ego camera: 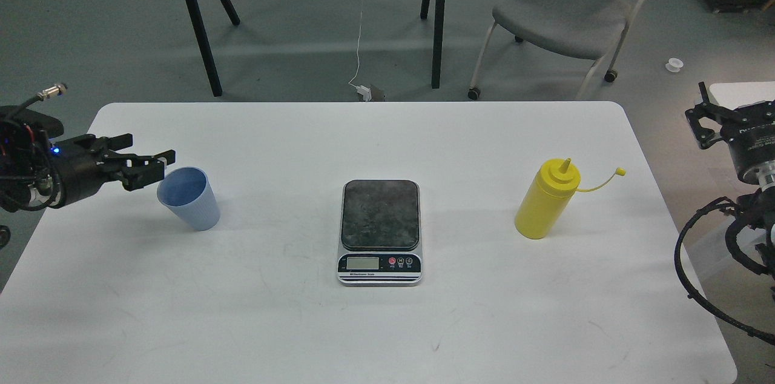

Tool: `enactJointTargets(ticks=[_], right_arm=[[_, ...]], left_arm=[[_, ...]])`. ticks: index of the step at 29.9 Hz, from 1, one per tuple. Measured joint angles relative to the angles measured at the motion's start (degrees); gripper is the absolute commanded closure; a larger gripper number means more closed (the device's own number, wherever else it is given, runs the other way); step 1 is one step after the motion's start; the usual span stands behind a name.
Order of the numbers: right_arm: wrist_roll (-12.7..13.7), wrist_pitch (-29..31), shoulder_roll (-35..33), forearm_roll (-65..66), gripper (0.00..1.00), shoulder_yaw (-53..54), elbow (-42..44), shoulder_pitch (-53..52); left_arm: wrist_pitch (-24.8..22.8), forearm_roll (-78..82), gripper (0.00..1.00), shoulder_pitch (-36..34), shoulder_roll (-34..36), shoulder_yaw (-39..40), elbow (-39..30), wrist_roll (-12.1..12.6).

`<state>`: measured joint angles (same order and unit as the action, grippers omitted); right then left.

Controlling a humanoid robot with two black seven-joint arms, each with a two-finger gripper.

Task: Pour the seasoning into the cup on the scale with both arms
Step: 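Reach the left gripper to the light blue cup and grasp it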

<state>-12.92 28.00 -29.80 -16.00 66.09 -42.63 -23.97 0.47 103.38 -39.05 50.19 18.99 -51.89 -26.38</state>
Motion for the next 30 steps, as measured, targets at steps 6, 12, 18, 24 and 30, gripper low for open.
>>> enactJointTargets(ticks=[6, 12, 18, 24, 30], right_arm=[[0.0, 0.0, -0.11, 0.01, 0.0, 0.15, -0.01, 0.72], [0.0, 0.0, -1.34, -0.07, 0.0, 0.93, -0.1, 1.36], [0.0, 0.0, -1.4, -0.08, 0.0, 0.94, -1.1, 1.83], [0.0, 0.0, -1.4, -0.01, 0.0, 0.97, -1.14, 2.34], [-0.06, 0.0, -1.4, 0.01, 0.0, 0.97, -1.01, 3.31]], left_arm=[[1.62, 1.14, 0.13, -0.44, -7.13, -3.28, 7.02, -0.14], [1.98, 1.16, 0.27, -1.17, -10.32, -6.54, 14.46, -0.5], [2.07, 0.38, 0.82, -1.87, -11.3, -8.26, 16.77, -1.58], [1.88, 0.35, 0.94, -3.4, -11.35, -8.62, 16.81, -1.62], [1.26, -0.72, 0.97, -4.46, -11.24, -8.68, 15.69, -1.63]])
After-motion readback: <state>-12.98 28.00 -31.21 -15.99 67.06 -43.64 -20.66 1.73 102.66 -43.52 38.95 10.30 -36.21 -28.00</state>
